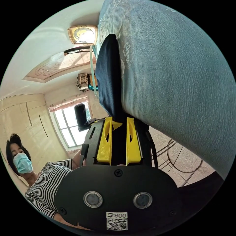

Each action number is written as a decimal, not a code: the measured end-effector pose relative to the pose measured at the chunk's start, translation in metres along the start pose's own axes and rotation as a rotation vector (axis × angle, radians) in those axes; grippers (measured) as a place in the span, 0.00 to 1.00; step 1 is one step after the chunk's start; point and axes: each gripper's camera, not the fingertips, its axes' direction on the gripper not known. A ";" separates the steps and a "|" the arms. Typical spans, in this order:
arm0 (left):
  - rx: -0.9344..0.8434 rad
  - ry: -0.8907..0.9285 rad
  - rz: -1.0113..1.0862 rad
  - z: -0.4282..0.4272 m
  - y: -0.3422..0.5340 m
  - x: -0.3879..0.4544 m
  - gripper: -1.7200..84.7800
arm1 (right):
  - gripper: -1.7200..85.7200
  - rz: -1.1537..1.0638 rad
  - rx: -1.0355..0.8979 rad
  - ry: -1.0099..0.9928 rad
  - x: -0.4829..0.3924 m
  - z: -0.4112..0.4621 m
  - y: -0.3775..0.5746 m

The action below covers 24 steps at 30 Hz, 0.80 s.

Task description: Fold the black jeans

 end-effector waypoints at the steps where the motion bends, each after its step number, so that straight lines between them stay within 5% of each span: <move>1: 0.008 -0.015 0.013 -0.001 0.002 0.001 0.04 | 0.13 0.000 -0.006 -0.014 0.004 0.000 0.000; 24: 0.189 0.111 0.032 -0.076 0.070 -0.094 0.02 | 0.10 0.067 -0.051 -0.142 0.024 0.009 -0.023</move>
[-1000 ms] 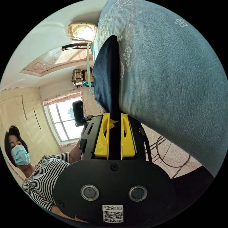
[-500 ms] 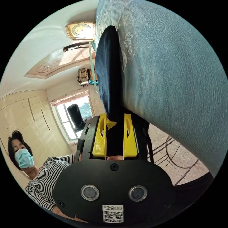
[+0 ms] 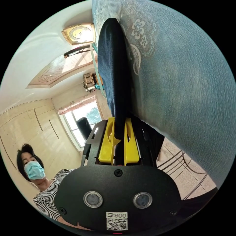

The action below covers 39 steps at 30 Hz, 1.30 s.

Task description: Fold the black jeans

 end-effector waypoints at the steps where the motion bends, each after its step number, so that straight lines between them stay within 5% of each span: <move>1: 0.043 0.041 -0.015 -0.013 0.007 -0.010 0.02 | 0.09 0.003 0.002 0.009 -0.002 -0.001 0.001; 14: 0.751 0.451 -0.511 -0.156 0.147 -0.201 0.12 | 0.04 -0.105 -0.030 0.040 -0.064 -0.005 0.005; 22: 1.007 0.696 -0.645 -0.180 0.175 -0.276 0.17 | 0.03 -0.124 -0.040 0.060 -0.089 -0.007 0.010; 39: 0.996 0.670 -0.643 -0.224 0.127 -0.313 0.18 | 0.03 -0.113 -0.042 0.057 -0.093 -0.033 0.048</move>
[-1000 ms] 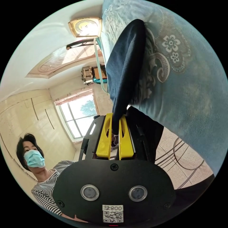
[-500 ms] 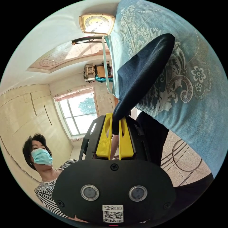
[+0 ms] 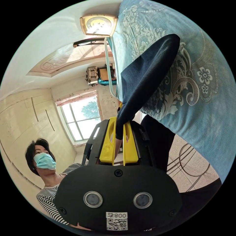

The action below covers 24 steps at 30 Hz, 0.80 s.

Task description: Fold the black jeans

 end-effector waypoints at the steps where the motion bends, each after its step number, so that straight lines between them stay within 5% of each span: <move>1: -0.008 -0.007 0.003 0.007 -0.002 0.002 0.18 | 0.03 0.003 0.000 -0.002 0.001 -0.003 0.004; 24: -0.027 -0.092 0.062 0.219 0.095 0.041 0.11 | 0.03 0.035 0.042 -0.044 0.031 -0.102 0.140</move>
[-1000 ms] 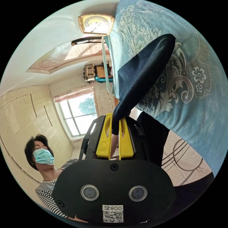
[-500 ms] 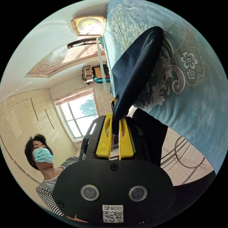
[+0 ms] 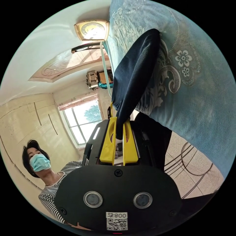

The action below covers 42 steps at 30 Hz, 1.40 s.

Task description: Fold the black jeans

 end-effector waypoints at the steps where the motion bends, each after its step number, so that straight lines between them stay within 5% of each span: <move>1: -0.003 -0.006 0.012 0.016 0.011 0.007 0.11 | 0.02 -0.013 0.015 -0.015 -0.002 -0.011 0.010; 9: -0.040 -0.043 0.117 0.140 0.094 0.056 0.10 | 0.02 -0.097 0.060 -0.112 -0.013 -0.088 0.090; 18: -0.176 -0.096 0.254 0.374 0.199 0.115 0.10 | 0.02 -0.175 0.239 -0.257 -0.021 -0.221 0.190; 27: -0.579 0.097 0.439 0.756 0.369 0.193 0.10 | 0.02 -0.431 0.634 -0.158 -0.093 -0.460 0.338; 35: -1.028 0.414 0.609 1.106 0.650 0.265 0.10 | 0.02 -0.718 1.142 0.184 -0.187 -0.645 0.579; 42: -1.325 0.170 0.716 1.318 0.836 0.185 0.10 | 0.02 -0.475 1.355 0.224 -0.101 -0.696 0.681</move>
